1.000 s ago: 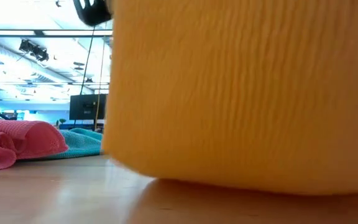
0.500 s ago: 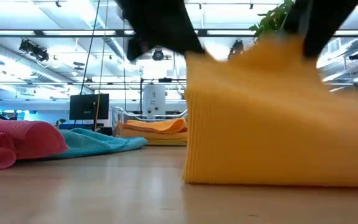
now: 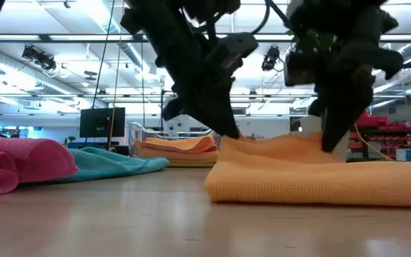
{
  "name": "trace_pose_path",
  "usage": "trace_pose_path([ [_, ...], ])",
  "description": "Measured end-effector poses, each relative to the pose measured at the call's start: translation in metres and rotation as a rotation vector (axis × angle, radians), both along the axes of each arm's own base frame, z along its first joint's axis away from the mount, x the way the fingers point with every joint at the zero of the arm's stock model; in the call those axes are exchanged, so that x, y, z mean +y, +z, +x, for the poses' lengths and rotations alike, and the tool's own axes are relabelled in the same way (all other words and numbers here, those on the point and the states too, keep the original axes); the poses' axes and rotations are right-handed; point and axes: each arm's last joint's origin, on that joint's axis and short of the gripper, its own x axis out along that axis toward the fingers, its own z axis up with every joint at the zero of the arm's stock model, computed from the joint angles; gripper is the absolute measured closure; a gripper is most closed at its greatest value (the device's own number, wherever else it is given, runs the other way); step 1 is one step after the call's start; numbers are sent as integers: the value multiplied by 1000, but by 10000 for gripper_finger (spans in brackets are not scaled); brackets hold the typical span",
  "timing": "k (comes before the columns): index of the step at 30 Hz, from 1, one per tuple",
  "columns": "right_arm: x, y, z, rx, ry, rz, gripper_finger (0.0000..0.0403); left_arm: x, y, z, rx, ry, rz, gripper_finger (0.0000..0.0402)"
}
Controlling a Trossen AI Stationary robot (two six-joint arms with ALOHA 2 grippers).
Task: Fold microfiber towels
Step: Fold the orange microfiber towel
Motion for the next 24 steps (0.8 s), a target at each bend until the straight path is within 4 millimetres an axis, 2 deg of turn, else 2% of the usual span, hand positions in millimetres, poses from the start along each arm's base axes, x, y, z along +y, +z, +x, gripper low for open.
trace_pose_path([
  [6,-7,-10,-5,0,-4,14,392,13,-10,1,41,36,17,369],
  [14,-12,-6,-3,-30,-19,-11,330,27,-1,-2,55,53,24,303],
  [21,-27,19,-13,-79,-102,8,250,38,19,-13,88,49,47,246],
  [24,-29,35,-21,-130,-193,42,236,33,25,-16,90,-6,49,238],
])
